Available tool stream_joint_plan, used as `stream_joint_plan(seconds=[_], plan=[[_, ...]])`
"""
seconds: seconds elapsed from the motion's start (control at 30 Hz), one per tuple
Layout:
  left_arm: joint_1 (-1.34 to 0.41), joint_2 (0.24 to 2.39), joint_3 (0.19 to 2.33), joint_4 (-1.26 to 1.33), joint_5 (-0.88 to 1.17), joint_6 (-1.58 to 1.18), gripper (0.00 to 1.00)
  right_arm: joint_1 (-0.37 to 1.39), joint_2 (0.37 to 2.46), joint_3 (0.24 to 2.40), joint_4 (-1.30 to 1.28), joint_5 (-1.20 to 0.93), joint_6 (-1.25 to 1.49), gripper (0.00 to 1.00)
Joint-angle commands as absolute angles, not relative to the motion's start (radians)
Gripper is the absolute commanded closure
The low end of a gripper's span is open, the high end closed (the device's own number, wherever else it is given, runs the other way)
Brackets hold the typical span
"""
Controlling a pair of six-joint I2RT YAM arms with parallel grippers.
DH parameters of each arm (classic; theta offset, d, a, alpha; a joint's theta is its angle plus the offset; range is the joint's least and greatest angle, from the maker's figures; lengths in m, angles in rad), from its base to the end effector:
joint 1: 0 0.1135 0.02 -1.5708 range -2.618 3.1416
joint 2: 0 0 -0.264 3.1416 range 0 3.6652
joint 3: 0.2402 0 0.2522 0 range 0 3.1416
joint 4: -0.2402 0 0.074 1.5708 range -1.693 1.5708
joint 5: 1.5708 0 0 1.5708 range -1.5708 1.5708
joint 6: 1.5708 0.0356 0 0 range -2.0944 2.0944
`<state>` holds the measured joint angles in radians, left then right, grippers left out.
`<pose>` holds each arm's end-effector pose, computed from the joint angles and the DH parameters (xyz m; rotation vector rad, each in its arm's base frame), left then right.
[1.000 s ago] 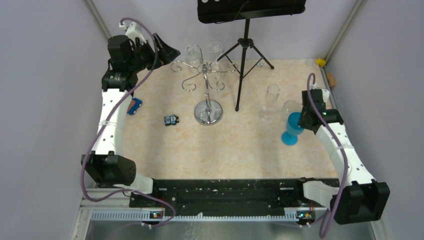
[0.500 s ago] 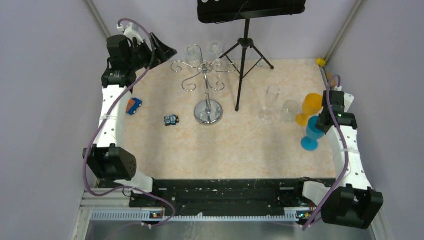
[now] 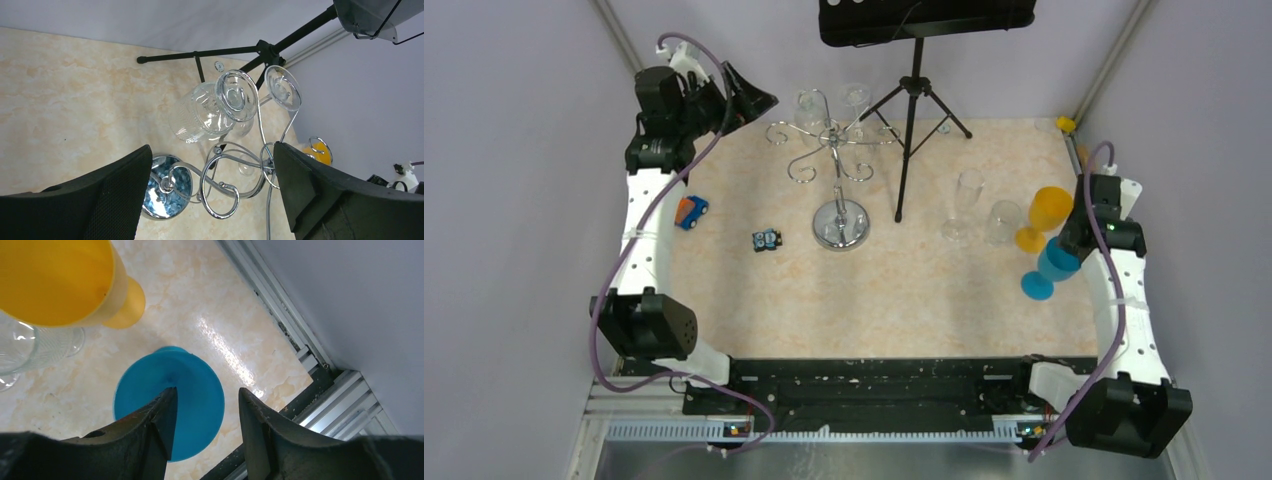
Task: Take the wine glass off the wine glass rack
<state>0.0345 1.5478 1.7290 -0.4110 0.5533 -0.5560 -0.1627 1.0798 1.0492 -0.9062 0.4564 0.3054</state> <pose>0.3461 -0.0068 0.4568 -0.1364 1.8454 -0.8643 0.1997 -0.0487 0.3134 0.7451 2.3254 -0.5071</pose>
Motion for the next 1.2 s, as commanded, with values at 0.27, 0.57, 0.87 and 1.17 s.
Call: stream_joint_plan(seconds=[0.27, 0.57, 0.87, 1.17], plan=[[0.043, 1.642, 1.794, -0.251, 0.667, -0.684, 0.11, -0.172, 0.889, 1.267, -0.835, 0.123, 0.329, 0.49], [0.041, 1.775, 1.829, -0.130, 0.839, -0.832, 0.29, -0.151, 0.790, 1.094, -0.474, -0.480, 0.641, 0.51], [0.041, 1.841, 1.810, 0.065, 0.920, -1.008, 0.44, -0.103, 0.769, 1.039, -0.412, -0.477, 0.691, 0.53], [0.031, 1.846, 1.770, 0.135, 0.946, -1.086, 0.65, -0.100, 0.744, 1.035, -0.454, -0.402, 0.674, 0.57]])
